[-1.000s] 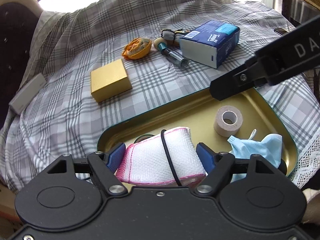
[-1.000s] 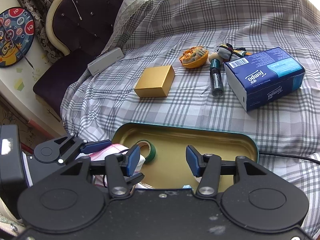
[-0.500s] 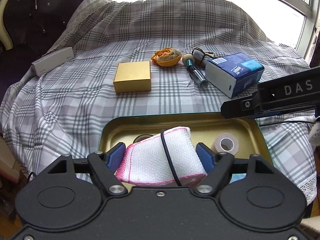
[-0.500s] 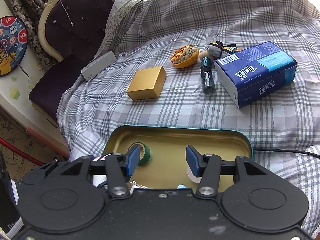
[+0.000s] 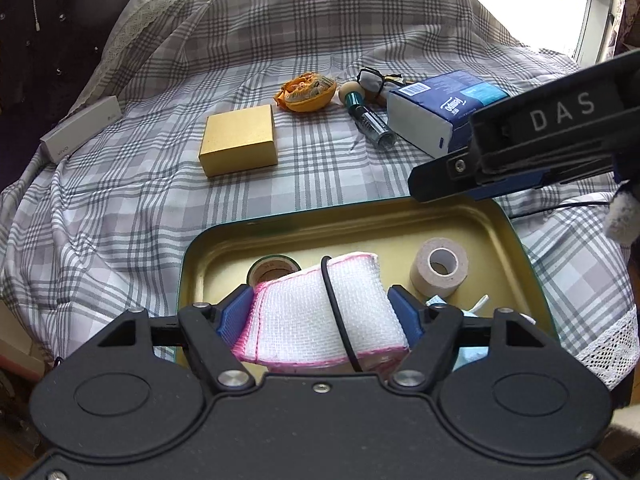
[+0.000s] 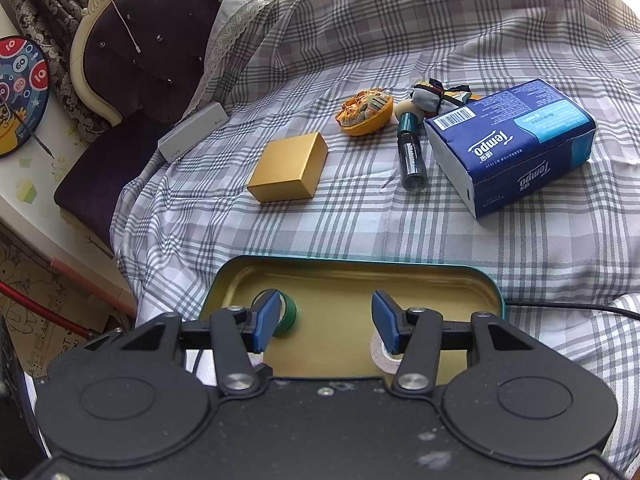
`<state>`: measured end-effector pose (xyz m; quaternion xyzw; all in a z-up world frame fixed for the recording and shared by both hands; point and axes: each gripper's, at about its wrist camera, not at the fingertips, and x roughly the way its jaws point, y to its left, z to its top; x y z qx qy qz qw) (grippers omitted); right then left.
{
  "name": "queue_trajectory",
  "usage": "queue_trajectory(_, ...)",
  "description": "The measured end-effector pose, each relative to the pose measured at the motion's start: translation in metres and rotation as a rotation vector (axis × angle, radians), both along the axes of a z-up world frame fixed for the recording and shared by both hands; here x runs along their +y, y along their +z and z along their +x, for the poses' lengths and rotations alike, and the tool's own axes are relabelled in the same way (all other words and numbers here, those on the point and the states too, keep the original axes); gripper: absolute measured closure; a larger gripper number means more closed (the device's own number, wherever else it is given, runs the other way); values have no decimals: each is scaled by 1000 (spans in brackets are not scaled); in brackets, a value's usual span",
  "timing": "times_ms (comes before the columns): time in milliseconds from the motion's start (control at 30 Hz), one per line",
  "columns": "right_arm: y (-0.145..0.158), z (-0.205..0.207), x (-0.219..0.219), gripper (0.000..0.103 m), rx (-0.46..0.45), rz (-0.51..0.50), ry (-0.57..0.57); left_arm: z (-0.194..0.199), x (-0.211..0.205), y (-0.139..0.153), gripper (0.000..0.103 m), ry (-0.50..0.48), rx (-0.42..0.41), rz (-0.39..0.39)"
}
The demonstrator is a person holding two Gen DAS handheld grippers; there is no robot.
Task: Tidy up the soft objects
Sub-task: 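Lower the towel into the tray and open the left tool, then lift both open tools away from the tin tray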
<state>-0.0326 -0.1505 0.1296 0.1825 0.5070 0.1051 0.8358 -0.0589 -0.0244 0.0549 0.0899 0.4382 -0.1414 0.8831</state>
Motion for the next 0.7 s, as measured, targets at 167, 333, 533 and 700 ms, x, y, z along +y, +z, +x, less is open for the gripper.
queue_trajectory(167,2,2,10,53,-7,6,72,5,3,-2,34,13,11,-8)
queue_trajectory(333,0,6,29,52,16,42,197,2,-1,-2,34,-3,1,6)
queue_trajectory(533,-22,13,41,50,67,-110,246,-7,-3,9,41,-29,-72,11)
queue_trajectory(700,-15,16,28,50,41,-76,172,-1,5,11,41,-1,-78,-10)
